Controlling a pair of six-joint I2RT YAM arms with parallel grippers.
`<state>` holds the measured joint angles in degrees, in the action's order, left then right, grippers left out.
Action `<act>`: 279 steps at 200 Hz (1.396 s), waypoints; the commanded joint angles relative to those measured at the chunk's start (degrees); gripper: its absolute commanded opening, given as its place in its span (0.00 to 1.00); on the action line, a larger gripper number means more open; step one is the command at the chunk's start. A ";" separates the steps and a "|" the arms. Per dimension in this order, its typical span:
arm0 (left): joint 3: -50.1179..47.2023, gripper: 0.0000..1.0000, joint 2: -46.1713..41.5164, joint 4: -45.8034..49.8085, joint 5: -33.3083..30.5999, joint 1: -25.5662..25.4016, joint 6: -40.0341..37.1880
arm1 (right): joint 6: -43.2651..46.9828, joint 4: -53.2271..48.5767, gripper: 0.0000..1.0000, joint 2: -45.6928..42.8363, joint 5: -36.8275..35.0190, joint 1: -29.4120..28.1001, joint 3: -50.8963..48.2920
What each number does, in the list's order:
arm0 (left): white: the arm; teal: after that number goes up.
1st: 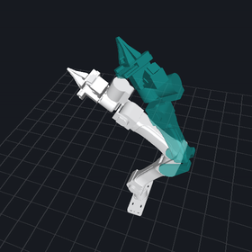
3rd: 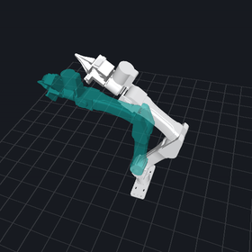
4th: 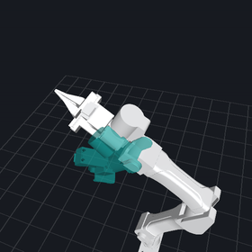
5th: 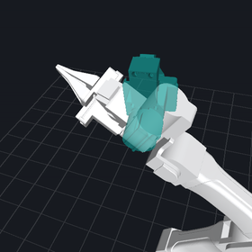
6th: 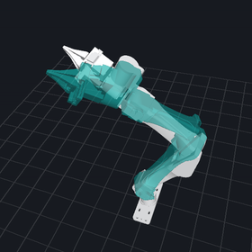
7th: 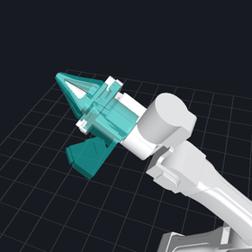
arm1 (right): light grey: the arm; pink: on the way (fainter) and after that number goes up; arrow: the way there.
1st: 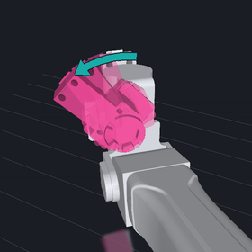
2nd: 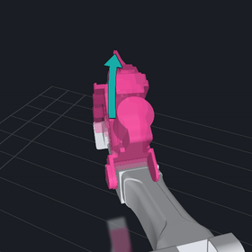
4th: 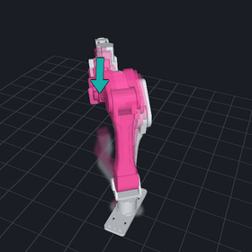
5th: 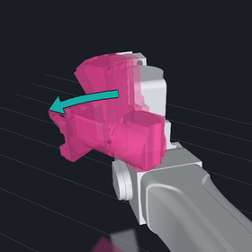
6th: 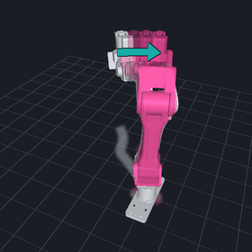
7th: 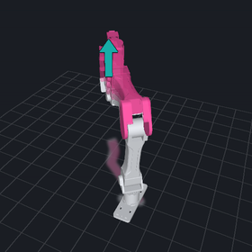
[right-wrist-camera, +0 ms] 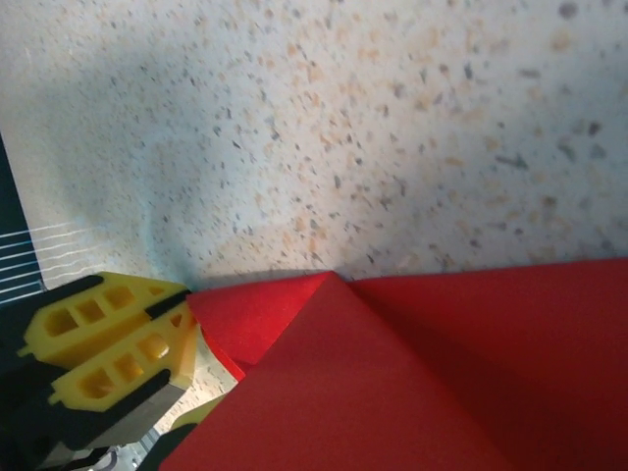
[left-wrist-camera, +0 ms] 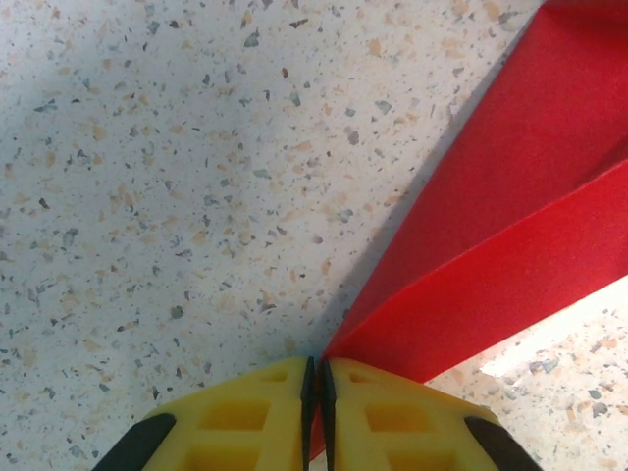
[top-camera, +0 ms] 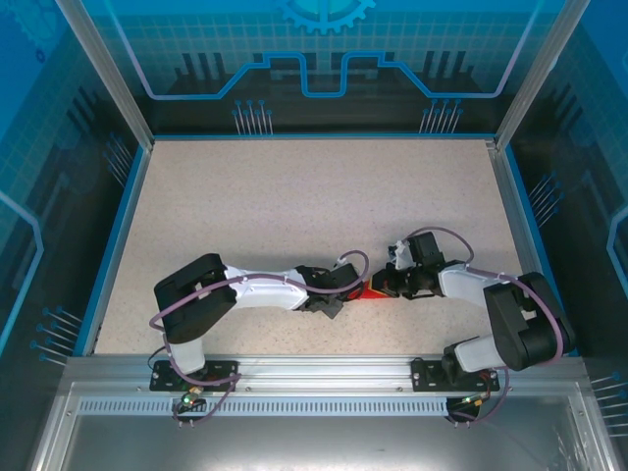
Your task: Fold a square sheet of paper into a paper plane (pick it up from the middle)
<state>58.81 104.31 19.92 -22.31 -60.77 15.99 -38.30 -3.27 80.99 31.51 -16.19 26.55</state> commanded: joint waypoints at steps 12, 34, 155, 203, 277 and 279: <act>-0.45 0.22 2.46 2.51 0.60 -0.61 -1.57 | 1.38 -3.25 0.00 -0.18 -1.88 -1.21 -1.90; 0.12 0.28 1.29 3.15 1.05 -0.99 -1.66 | 1.06 -2.37 0.00 0.09 -2.16 -1.29 -2.13; 3.12 0.41 -10.28 5.19 7.11 -1.28 -2.64 | 1.02 0.21 0.00 2.46 -2.08 -1.74 -3.39; 8.16 0.39 -4.75 2.92 11.02 4.11 1.68 | 1.24 -0.07 0.00 1.87 -1.84 -2.01 -3.99; 10.16 0.36 1.56 4.24 21.00 5.13 3.58 | 0.42 0.45 0.00 0.37 -2.52 -2.01 -5.03; 10.05 0.37 1.54 4.11 20.92 5.03 3.30 | 0.42 0.52 0.00 0.43 -2.51 -2.01 -5.02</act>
<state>68.75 105.19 23.53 -5.45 -54.89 19.20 -37.89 0.51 81.30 30.57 -17.02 23.18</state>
